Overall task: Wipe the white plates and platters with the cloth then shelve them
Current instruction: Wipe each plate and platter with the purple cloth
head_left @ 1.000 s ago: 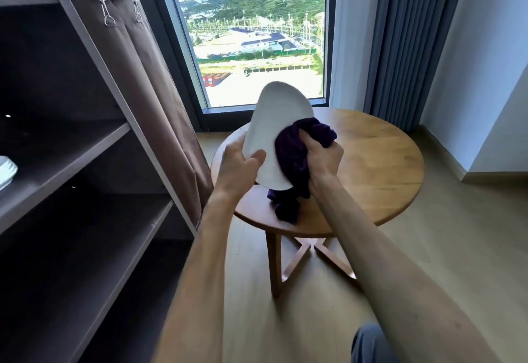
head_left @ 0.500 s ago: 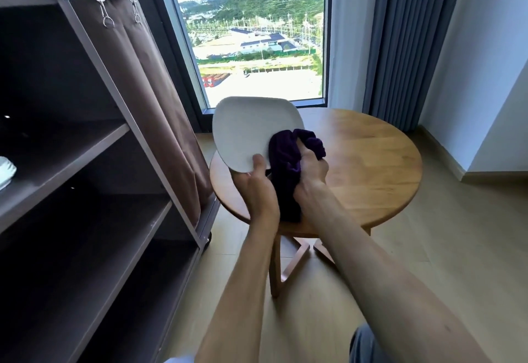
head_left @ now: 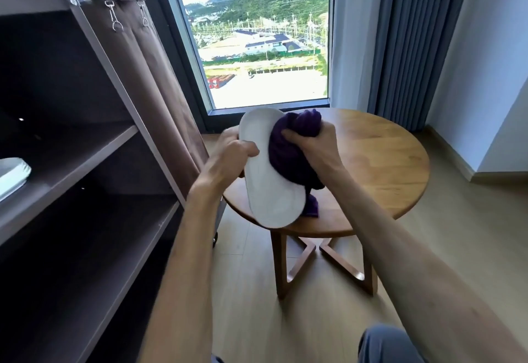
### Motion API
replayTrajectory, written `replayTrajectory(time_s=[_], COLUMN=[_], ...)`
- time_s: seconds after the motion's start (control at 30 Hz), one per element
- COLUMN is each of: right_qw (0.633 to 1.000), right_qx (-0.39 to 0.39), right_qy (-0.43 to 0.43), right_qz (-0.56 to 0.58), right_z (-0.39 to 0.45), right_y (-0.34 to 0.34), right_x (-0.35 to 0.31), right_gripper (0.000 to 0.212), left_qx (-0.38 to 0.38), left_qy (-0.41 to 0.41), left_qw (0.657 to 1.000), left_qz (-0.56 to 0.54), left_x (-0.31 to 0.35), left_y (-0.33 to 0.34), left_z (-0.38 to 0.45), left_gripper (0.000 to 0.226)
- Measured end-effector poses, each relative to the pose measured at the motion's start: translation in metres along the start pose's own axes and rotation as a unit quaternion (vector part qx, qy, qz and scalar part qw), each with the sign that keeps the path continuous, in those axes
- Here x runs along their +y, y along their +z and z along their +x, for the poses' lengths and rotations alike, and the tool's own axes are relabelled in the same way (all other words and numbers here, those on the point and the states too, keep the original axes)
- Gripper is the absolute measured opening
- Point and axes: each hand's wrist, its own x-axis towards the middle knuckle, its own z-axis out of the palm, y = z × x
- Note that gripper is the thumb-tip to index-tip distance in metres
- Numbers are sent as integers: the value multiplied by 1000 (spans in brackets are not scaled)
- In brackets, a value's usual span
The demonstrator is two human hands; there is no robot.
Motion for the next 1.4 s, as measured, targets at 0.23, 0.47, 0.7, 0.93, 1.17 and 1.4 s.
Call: replayTrajectory(time_s=[0.23,0.47,0.7,0.93,1.17,1.4], right_qw=[994,963,963,956,918,986], right_qx=[85,138,-48,-10,68,-109], right_qy=[-14,-123,-181,-185,-179,76], right_qz=[-73,-197,-194,-229,-348,-101], right_z=[-1,4,-24,-31,10,34], right_y=[25,39,47,43,64,30], right_x=[-24,-39,-26,-10,-22,-18], right_gripper=[49,44,29,41,53,70], left_qx=[55,60,144,144,143,229], left_qy=[-67,-55,-61,-100,-92,-127], left_qw=[918,910,904,903,869,896], left_qz=[-387,-407,-398,-393,-464,-358], left_x=[-17,-13,-13,-25,-28,-62], left_y=[42,52,59,67,72,53], left_z=[-11,-6,8,2,1,8], left_gripper=[52,56,70,59,44,40])
